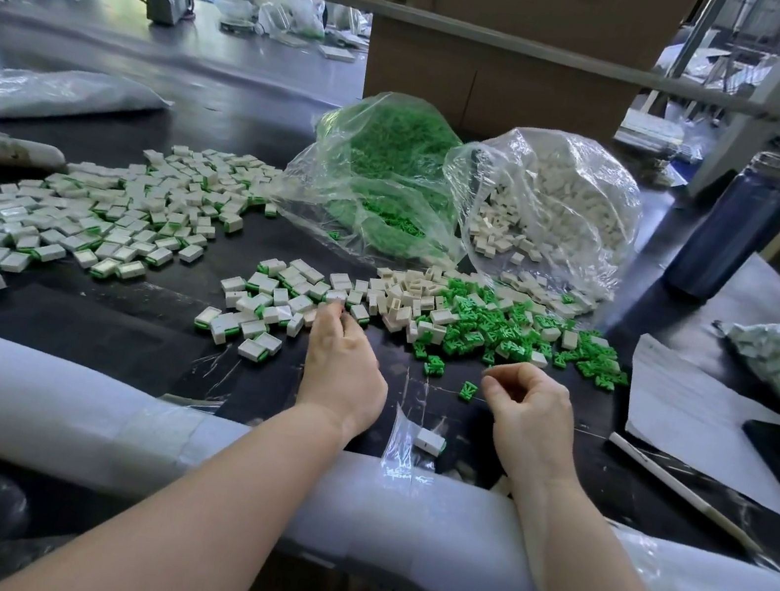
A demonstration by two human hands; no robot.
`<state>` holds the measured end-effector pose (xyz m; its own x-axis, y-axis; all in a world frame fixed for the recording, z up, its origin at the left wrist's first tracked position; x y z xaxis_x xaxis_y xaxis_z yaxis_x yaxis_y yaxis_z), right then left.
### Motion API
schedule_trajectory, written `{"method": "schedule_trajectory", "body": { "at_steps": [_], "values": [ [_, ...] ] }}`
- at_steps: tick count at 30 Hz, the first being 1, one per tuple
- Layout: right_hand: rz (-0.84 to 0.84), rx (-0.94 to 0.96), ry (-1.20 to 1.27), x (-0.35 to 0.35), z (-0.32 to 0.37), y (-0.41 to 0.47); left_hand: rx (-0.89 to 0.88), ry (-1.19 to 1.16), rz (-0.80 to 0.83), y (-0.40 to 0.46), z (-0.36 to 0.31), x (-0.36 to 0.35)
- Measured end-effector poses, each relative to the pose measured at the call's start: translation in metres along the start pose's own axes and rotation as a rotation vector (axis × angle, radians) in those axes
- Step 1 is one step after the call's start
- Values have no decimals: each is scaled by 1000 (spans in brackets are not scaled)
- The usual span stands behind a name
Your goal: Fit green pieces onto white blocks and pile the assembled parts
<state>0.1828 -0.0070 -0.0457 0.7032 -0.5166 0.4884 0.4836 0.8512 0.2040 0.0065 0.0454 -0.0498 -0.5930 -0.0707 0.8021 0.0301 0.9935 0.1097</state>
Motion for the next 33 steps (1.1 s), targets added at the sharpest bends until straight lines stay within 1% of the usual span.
{"method": "schedule_trajectory", "body": {
  "at_steps": [4, 9, 15, 17, 21, 29, 33],
  "values": [
    [41, 17, -37, -3, 0, 0, 13, 38, 21, -1, -1, -1],
    [44, 24, -79, -4, 0, 0, -25, 70, 50, -2, -2, -2],
    [126, 102, -183, -10, 5, -3, -156, 92, 43, -4, -6, -3],
    [115, 107, -228, -11, 5, -3, -202, 82, 65, -5, -8, -6],
    [86, 109, -265, -12, 4, -2, -280, 137, 116, -5, -12, -12],
    [74, 91, -321, -14, 5, 0, -240, 68, 267, 2, -16, -14],
    [79, 87, -324, -14, 5, 0, -246, 86, 322, 8, -23, -19]
  ]
}}
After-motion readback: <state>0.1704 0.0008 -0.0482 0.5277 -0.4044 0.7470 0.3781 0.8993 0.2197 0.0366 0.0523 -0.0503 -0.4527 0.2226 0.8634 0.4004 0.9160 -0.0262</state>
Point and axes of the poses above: each hand's wrist, its own y-axis towards the middle knuckle, its own x-axis out of the back of the hand, z = x × y, the point moved 4 cm from there along y, towards the middle knuckle, and after that the axes turned 2 degrees about -z, right-handed, at the moved point
